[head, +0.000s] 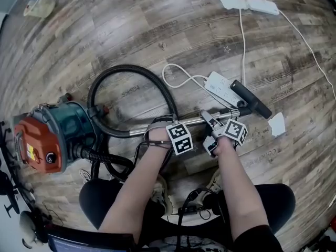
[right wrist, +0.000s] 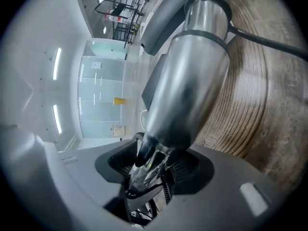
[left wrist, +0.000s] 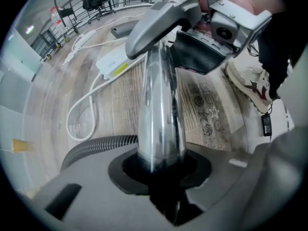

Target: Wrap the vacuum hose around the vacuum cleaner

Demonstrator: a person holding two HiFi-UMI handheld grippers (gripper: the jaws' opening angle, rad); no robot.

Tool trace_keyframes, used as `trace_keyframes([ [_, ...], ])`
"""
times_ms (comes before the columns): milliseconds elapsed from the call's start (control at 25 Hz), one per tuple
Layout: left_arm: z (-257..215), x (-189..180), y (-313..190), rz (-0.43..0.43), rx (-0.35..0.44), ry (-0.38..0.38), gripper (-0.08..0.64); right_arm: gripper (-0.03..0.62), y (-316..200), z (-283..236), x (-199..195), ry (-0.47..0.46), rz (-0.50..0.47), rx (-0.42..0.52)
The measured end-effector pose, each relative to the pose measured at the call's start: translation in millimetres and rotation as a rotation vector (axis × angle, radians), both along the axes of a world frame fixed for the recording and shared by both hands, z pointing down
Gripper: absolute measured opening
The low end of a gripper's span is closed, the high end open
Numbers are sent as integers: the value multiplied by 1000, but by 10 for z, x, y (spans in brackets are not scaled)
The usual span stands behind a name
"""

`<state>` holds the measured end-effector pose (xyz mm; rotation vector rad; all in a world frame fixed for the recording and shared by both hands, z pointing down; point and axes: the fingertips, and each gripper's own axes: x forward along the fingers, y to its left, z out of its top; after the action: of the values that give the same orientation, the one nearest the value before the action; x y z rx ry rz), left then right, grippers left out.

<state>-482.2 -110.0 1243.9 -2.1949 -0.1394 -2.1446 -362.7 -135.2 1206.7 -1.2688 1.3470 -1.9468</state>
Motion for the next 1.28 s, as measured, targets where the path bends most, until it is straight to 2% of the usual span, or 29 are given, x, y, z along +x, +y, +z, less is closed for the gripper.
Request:
trace_keyframes([
  [120, -116, 28, -50, -6, 48, 46, 137, 235, 2, 13, 20, 15, -2, -30],
  [280, -277, 6, -100, 23, 86, 83, 223, 292, -26, 30, -2, 25, -12, -61],
  [400, -398, -13, -85, 20, 76, 94, 247, 310, -7, 39, -10, 29, -24, -90],
  [560, -548, -31, -3, 14, 53, 92, 261, 330, 147, 87, -29, 41, -48, -185],
  [720, -633, -43, 42, 13, 37, 89, 264, 313, 322, 107, -20, 84, -72, -294],
  [840, -696, -44, 16, 19, 47, 96, 264, 291, 372, 56, -13, 109, -84, -327],
  [1040, -871, 7, -137, -13, 68, 133, 259, 287, 416, -87, 21, 142, -88, -348],
  [1160, -936, 31, -168, -12, 74, 147, 258, 239, 489, -182, 44, 157, -71, -345],
  [1240, -965, 41, -163, -11, 74, 158, 258, 182, 470, -281, 32, 160, -60, -316],
  [1280, -977, 51, -151, -13, 71, 165, 258, 178, 447, -333, 24, 162, -61, -297],
])
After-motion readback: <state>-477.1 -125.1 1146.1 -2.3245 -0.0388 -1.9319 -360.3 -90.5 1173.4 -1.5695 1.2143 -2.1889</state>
